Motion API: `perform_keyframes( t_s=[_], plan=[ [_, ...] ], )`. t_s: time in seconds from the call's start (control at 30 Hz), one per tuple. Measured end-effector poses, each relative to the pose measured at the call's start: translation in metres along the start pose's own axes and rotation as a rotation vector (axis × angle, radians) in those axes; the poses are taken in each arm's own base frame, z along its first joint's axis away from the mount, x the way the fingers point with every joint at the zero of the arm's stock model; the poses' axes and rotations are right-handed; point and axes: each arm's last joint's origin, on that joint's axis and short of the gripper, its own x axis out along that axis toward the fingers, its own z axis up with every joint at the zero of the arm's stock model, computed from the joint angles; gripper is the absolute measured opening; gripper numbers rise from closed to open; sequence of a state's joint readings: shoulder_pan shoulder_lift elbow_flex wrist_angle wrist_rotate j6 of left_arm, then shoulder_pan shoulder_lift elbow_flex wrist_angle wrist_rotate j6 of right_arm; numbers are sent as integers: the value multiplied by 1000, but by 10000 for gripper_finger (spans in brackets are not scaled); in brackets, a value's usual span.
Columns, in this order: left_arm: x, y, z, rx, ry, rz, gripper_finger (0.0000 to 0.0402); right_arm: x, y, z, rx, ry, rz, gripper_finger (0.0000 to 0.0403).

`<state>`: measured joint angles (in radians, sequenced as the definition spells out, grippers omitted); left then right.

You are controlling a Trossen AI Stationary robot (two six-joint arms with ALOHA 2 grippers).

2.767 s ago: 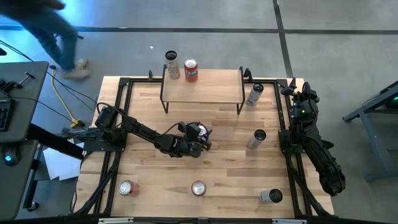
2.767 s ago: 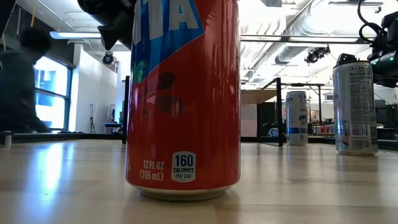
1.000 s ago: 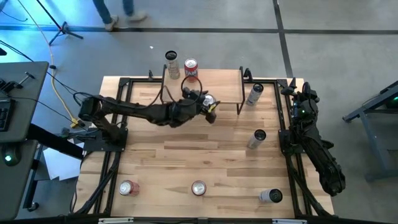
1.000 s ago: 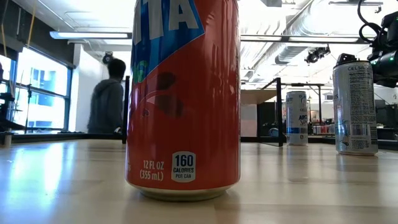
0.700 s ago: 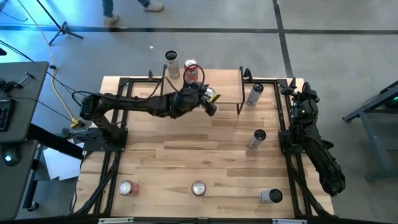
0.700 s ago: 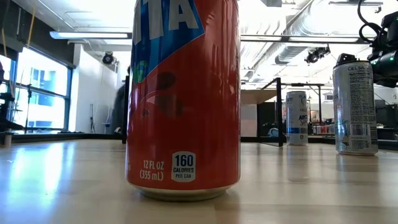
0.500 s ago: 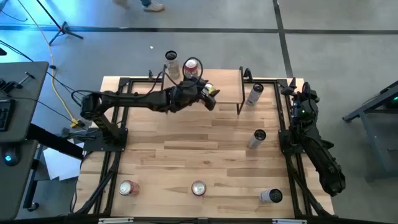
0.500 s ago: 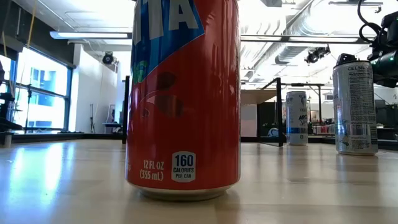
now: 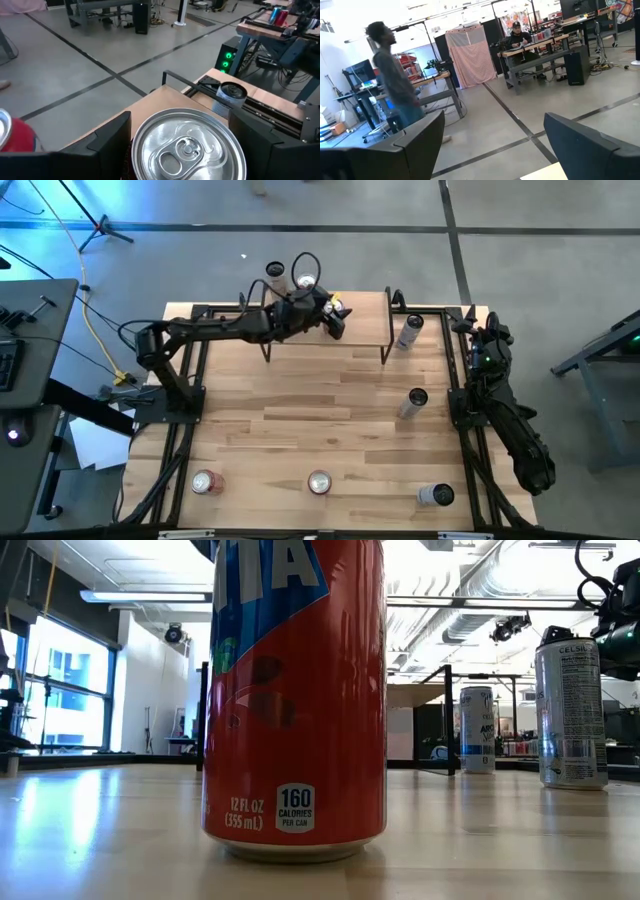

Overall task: Place canned beverage on shelf
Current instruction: Put the red and white soda can on the shelf

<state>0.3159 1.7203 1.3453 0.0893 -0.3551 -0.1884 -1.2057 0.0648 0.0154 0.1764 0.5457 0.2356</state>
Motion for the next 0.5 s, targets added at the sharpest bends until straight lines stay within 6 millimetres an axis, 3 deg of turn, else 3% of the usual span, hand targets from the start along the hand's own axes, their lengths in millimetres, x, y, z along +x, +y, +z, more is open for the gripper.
perform_keyframes(
  t_s=[0.5],
  plan=[
    [4,9,0,15,10,14,262,0,0,0,0,1,0,328]
  ],
)
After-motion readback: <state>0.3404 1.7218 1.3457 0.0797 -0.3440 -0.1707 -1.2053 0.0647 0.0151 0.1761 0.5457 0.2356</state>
